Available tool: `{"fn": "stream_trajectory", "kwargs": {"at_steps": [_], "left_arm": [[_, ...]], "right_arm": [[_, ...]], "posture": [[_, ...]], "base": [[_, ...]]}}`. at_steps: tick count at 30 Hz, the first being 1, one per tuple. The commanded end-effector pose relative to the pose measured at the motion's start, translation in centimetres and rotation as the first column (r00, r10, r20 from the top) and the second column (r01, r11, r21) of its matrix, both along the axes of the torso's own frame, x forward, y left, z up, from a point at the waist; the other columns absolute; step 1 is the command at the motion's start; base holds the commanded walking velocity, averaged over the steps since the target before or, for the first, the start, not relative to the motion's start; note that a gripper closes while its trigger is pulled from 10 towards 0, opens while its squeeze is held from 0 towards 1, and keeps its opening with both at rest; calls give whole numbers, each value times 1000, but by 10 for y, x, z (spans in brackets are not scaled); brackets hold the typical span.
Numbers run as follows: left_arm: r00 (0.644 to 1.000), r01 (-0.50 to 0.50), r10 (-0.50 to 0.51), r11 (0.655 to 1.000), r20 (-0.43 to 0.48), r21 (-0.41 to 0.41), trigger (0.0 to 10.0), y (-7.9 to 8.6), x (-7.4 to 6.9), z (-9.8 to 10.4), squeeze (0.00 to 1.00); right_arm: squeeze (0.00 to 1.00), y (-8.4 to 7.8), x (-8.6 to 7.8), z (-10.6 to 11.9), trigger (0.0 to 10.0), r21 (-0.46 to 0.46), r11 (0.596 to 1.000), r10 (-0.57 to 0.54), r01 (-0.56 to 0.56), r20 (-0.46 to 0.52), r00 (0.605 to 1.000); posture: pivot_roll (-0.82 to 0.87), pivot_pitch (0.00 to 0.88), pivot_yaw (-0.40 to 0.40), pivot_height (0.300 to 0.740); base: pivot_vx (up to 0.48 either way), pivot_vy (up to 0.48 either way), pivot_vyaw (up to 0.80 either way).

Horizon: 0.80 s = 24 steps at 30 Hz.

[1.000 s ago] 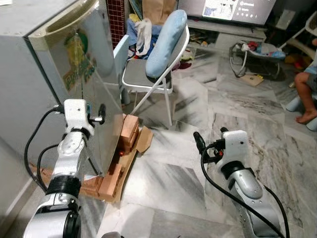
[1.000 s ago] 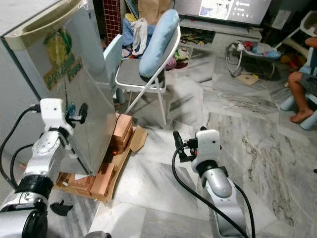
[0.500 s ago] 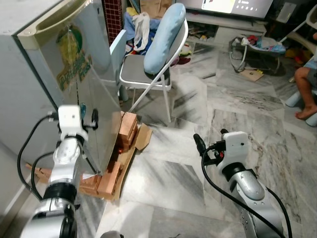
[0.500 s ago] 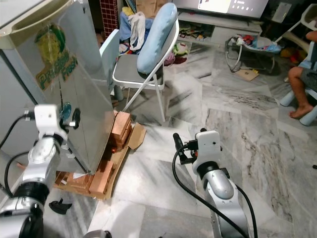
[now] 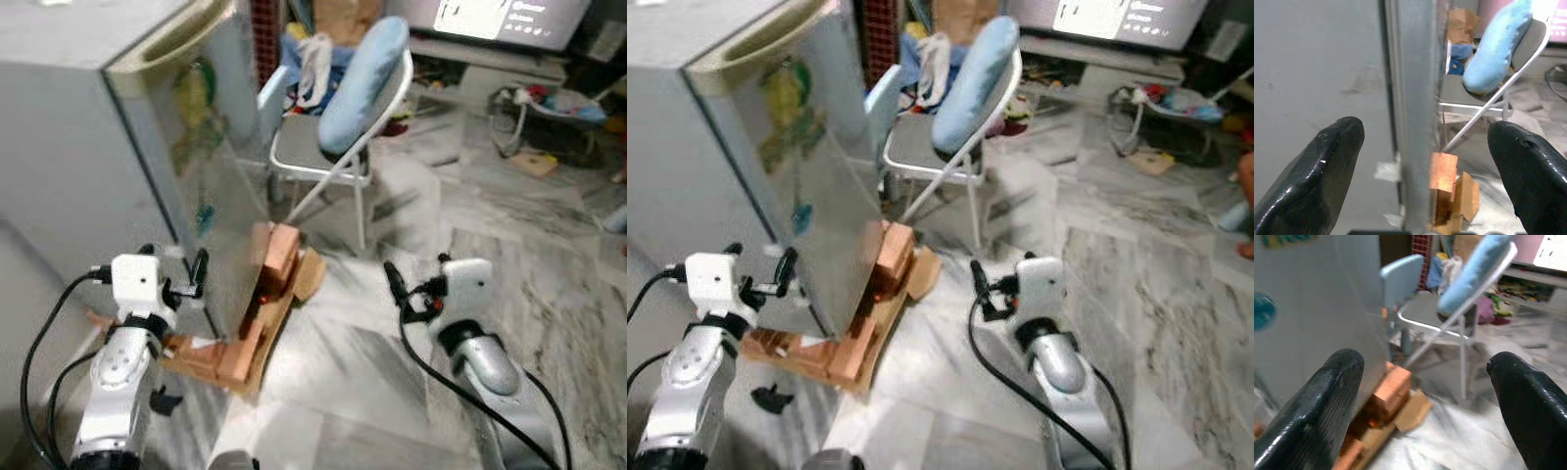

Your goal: Restocking fridge

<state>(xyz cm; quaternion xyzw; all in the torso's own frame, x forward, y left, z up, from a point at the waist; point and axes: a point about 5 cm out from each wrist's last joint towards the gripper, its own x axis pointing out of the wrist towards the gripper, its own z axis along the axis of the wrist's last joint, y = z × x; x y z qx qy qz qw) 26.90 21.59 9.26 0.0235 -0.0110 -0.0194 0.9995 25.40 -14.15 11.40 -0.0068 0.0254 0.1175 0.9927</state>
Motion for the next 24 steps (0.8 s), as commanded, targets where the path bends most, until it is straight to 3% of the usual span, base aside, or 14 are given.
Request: {"fn": "stream_trajectory", "kwargs": {"at_steps": [1,7,18,24], "left_arm": [[999,46,-46,999,19,-6,10000,-10,4,8,0],[997,78,-78,996,12,-41,10000,-15,2,10,0],[999,34,-34,999,-17,-37,10000,-13,-12,5,0],[998,58,-59,998,-30,-37,10000,-16,-10,4,0]], "right_arm": [[0,-11,-1,-2,10000,-18,999,-40,40,-2,999],[0,-12,1,-2,10000,-16,998,-54,54,3,999],[0,-12,3,-4,10000,-26,998,-54,54,2,999],[0,-12,3,-4,10000,-31,998,-57,57,2,998]], "posture": [[6,64,-30,740],[4,62,-25,740],[15,60,-35,740],[15,63,-41,740]], "base": [[461,0,0],[477,0,0],[0,0,0],[0,0,0]]}}
